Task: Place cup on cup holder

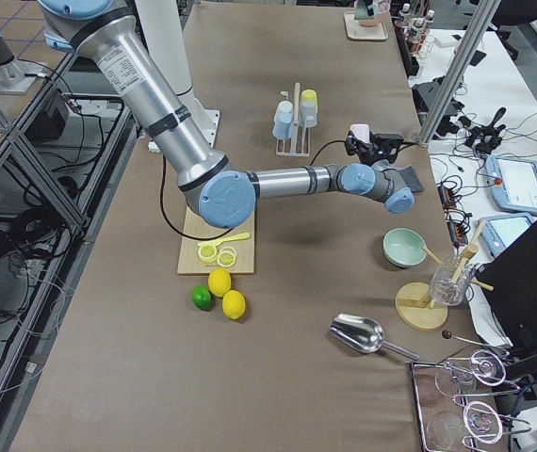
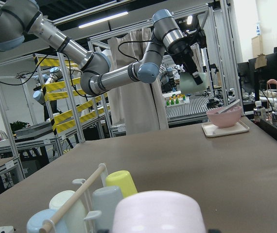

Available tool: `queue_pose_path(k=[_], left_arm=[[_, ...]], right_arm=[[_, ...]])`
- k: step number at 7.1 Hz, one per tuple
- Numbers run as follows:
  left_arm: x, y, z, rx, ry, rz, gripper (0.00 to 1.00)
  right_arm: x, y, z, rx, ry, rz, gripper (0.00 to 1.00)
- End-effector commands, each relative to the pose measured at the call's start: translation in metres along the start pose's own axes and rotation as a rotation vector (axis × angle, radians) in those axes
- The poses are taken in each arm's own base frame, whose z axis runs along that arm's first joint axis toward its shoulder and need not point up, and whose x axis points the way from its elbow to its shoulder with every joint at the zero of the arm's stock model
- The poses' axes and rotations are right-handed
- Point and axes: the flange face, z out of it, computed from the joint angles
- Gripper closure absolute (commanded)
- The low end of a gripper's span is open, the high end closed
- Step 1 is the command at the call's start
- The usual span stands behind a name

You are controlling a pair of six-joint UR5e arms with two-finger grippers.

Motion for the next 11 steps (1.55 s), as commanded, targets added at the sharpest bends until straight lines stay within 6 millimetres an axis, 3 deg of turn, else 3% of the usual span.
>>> queue_pose_path(k=[1, 3, 4, 5, 6, 7, 9, 10, 11], left_arm=[[0.039, 0.059, -0.035, 0.389, 0.350, 0.174, 1.00], [0.054, 0.139, -0.015, 0.585, 0.566, 0.270, 1.00], [0.066, 0.164, -0.009, 0.648, 0.664, 0.311, 1.00], [0.078, 0.202, 0.015, 0.662, 0.711, 0.364, 1.00], [0.090, 0.235, 0.036, 0.675, 0.731, 0.367, 1.00], [0.111, 0.272, 0.062, 0.717, 0.713, 0.360, 1.00], [0.169, 0.383, 0.108, 0.792, 0.631, 0.369, 1.00], [0.184, 0.404, 0.126, 0.783, 0.616, 0.363, 1.00], [0.189, 0.409, 0.140, 0.771, 0.609, 0.365, 1.00]], right_arm=[[0.008, -0.004, 0.072, 0.119, -0.039, -0.104, 0.70], [0.009, -0.006, 0.092, 0.195, -0.026, -0.185, 0.70], [0.003, 0.008, 0.117, 0.230, -0.035, -0.207, 0.70], [-0.009, 0.030, 0.149, 0.259, -0.054, -0.215, 0.70], [-0.018, 0.043, 0.167, 0.267, -0.070, -0.226, 0.70], [-0.029, 0.054, 0.189, 0.280, -0.096, -0.227, 0.70], [-0.036, 0.062, 0.202, 0.285, -0.111, -0.227, 0.70], [-0.036, 0.059, 0.204, 0.288, -0.115, -0.230, 0.70], [-0.037, 0.049, 0.207, 0.303, -0.118, -0.241, 0.70]])
